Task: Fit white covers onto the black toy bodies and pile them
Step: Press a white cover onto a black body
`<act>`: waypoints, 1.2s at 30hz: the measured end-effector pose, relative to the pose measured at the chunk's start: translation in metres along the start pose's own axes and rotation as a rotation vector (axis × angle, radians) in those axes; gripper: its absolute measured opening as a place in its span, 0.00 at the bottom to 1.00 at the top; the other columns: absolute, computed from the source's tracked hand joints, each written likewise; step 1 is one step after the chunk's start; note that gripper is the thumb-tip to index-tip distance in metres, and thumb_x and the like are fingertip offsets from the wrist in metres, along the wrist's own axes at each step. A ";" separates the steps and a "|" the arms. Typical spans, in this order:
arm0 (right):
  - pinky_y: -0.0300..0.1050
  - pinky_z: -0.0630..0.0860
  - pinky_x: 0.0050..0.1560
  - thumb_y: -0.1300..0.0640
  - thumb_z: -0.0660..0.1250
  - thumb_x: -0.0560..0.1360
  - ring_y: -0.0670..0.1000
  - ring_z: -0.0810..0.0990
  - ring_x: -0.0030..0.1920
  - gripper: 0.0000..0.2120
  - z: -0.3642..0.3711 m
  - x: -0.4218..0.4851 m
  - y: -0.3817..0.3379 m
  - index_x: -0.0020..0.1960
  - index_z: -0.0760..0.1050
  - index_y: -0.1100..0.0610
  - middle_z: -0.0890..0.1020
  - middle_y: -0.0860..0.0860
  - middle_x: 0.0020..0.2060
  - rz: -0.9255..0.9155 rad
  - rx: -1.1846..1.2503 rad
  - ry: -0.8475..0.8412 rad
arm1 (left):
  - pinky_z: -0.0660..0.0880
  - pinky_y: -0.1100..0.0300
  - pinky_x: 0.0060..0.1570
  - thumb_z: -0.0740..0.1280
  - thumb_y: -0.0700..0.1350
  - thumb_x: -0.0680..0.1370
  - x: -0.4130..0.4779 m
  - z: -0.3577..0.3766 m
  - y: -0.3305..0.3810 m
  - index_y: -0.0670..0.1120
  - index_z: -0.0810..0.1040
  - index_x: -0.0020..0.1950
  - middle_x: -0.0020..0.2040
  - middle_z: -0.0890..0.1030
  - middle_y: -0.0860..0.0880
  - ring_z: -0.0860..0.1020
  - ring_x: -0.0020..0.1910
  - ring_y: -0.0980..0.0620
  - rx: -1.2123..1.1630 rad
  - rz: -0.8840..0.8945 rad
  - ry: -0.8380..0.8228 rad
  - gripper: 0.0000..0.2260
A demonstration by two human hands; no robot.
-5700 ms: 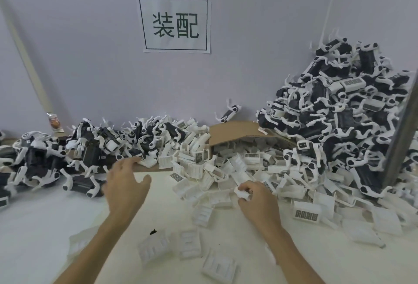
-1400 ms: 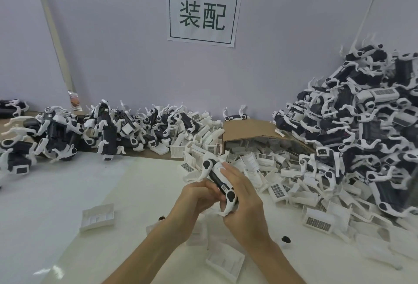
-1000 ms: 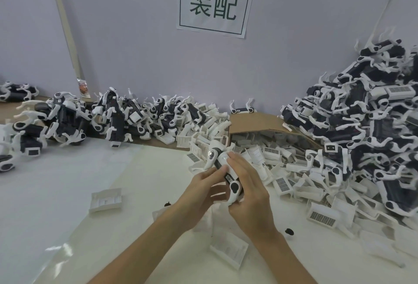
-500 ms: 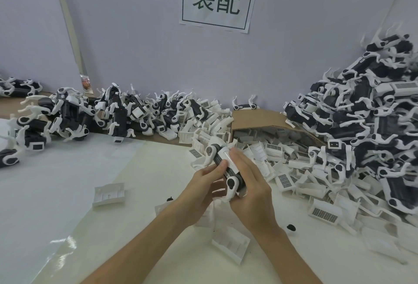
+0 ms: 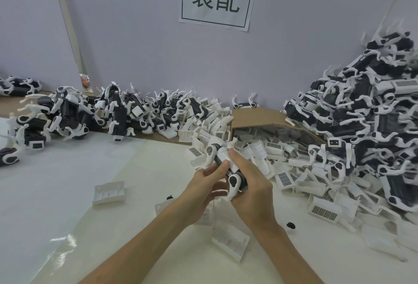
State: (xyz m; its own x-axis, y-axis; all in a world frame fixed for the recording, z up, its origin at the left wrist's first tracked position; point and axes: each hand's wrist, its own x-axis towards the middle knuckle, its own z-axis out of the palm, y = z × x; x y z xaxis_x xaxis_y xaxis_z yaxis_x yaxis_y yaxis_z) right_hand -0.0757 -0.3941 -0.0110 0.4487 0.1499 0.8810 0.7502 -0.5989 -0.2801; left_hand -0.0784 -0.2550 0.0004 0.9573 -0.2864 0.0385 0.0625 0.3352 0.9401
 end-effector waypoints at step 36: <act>0.40 0.74 0.51 0.64 0.60 0.64 0.46 0.79 0.50 0.19 -0.004 0.005 0.022 0.51 0.82 0.53 0.85 0.47 0.47 0.647 0.725 -0.330 | 0.76 0.58 0.52 0.67 0.62 0.75 0.003 -0.004 0.006 0.44 0.80 0.66 0.59 0.85 0.44 0.81 0.58 0.46 -0.037 0.062 0.121 0.27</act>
State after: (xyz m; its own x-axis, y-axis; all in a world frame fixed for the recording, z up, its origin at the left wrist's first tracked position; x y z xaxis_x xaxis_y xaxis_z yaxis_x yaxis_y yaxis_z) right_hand -0.0586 -0.4101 -0.0113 0.9005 0.2420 0.3614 0.3812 -0.0390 -0.9237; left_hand -0.0740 -0.2503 0.0044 0.9866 -0.1543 0.0527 0.0104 0.3822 0.9240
